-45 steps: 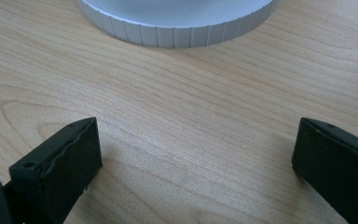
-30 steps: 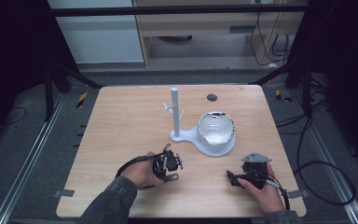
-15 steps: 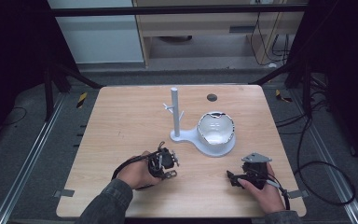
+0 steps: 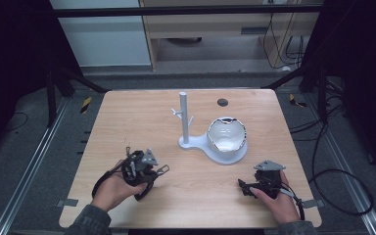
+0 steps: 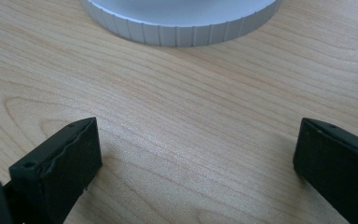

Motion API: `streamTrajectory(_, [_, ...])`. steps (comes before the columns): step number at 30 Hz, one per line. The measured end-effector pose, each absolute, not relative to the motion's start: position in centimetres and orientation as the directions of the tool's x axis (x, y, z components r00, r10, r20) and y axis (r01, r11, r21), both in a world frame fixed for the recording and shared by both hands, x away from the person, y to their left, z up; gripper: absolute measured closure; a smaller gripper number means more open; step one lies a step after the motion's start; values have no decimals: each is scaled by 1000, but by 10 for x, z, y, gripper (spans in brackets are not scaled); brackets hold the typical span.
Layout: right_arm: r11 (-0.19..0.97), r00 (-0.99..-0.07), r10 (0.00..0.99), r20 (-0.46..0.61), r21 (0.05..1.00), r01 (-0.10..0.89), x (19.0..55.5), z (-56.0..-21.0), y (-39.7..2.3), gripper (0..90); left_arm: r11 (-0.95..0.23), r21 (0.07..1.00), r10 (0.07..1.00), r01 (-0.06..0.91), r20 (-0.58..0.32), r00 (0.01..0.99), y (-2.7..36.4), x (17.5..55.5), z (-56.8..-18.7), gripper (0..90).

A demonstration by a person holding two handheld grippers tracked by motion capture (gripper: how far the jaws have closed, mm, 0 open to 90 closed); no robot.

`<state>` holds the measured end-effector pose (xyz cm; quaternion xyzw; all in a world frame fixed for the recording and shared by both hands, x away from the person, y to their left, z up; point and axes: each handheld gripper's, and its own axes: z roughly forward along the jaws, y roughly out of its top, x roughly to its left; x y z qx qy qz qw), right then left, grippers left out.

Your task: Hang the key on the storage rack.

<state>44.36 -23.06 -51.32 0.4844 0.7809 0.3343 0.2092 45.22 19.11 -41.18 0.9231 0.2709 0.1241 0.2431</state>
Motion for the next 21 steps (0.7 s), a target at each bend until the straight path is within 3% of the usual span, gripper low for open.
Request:
streamTrajectory(5, [310,-445,895,-5,725,615,443,-513,-231,12,-632,633,649,447,116,752,218,435,-402,806])
streamTrajectory(12, [310,-445,895,-6,725,615,443,-513,-231,10,-543,721,716,431,130,686,236,428,-395,806])
streamTrajectory(21, [308,-444,896,-4,724,617,444,-513,-230,5,-472,769,769,430,122,627,234,440,-386,807])
